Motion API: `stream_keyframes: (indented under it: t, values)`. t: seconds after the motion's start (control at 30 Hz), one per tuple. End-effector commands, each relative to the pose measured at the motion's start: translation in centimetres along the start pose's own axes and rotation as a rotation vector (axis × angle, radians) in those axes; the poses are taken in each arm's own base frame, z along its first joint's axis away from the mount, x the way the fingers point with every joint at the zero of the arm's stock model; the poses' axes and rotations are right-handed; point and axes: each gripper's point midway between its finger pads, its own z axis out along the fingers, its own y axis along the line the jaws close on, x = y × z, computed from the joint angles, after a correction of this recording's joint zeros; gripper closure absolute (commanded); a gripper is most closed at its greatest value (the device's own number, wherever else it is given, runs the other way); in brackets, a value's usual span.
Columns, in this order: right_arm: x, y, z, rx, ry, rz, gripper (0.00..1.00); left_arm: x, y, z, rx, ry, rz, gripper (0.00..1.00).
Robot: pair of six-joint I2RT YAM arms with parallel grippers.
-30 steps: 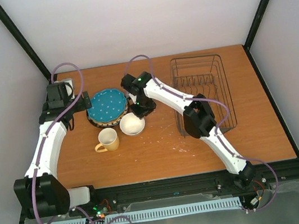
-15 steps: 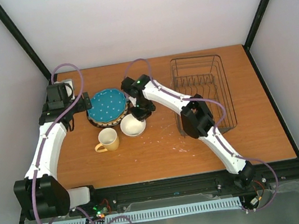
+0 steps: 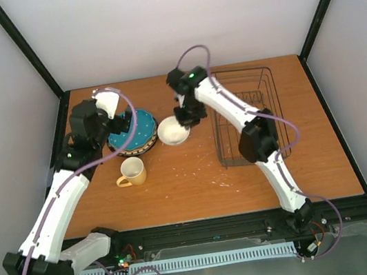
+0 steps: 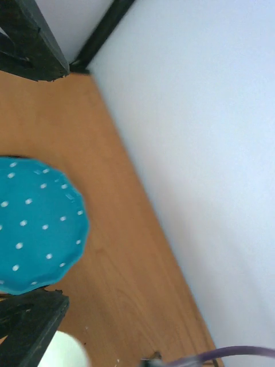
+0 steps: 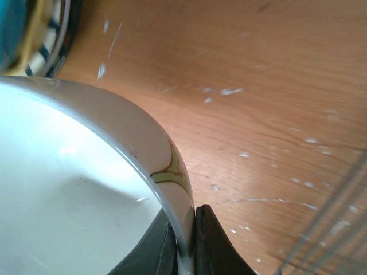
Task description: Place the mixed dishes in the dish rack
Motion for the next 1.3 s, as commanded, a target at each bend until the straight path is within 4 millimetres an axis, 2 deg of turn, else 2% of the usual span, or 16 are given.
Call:
stream_keyframes:
  t: [0.0, 0.13, 0.23, 0.33, 0.4, 0.43, 0.53, 0.63, 0.77, 0.9, 1.1, 1.27]
  values:
    - [-1.1, -1.6, -8.8, -0.102, -0.156, 0.151, 0.97, -2.8, -0.3, -2.6, -0.118, -0.171, 0.342, 0.00]
    - [-1.8, -2.5, -11.4, -0.139, -0.215, 0.188, 0.97, -3.5, -3.1, -4.5, -0.105, -0.283, 0.487, 0.00]
    - [-2.1, -2.7, -13.6, -0.121, -0.288, 0.171, 0.97, -4.0, -4.2, -4.4, -0.022, -0.250, 0.348, 0.00]
    - [-1.2, -2.7, -13.9, -0.138, -0.271, 0.148, 0.97, -4.3, -6.7, -3.5, 0.096, -0.174, 0.279, 0.00]
    - [-0.7, -2.5, -13.7, -0.176, -0.239, 0.145, 0.97, -3.7, -8.8, -3.9, 0.070, -0.222, 0.411, 0.00]
    - [-0.6, -2.5, -13.7, -0.197, -0.228, 0.148, 0.97, -4.6, -9.7, -4.6, 0.023, -0.330, 0.489, 0.00]
    - [-1.1, -2.6, -14.5, -0.250, -0.236, 0.163, 0.97, -3.3, -11.8, -5.4, -0.003, -0.443, 0.711, 0.00]
    - [-1.5, -3.1, -15.8, -0.302, -0.252, 0.194, 0.97, -3.5, -12.2, -6.0, -0.023, -0.488, 0.784, 0.00]
    - [-1.1, -3.1, -16.4, -0.335, -0.247, 0.192, 0.97, -3.8, -12.0, -6.8, -0.120, -0.558, 0.891, 0.00]
    - [-0.3, -2.7, -16.4, -0.360, -0.224, 0.180, 0.97, -3.6, -13.1, -6.1, -0.124, -0.563, 0.950, 0.00]
    - [-0.2, -1.8, -16.7, -0.410, -0.213, 0.148, 0.97, -2.8, -16.0, -5.1, -0.070, -0.559, 0.999, 0.00]
    - [0.0, -1.0, -17.2, -0.462, -0.205, 0.138, 0.97, -1.4, -16.9, -4.4, -0.041, -0.534, 1.027, 0.00]
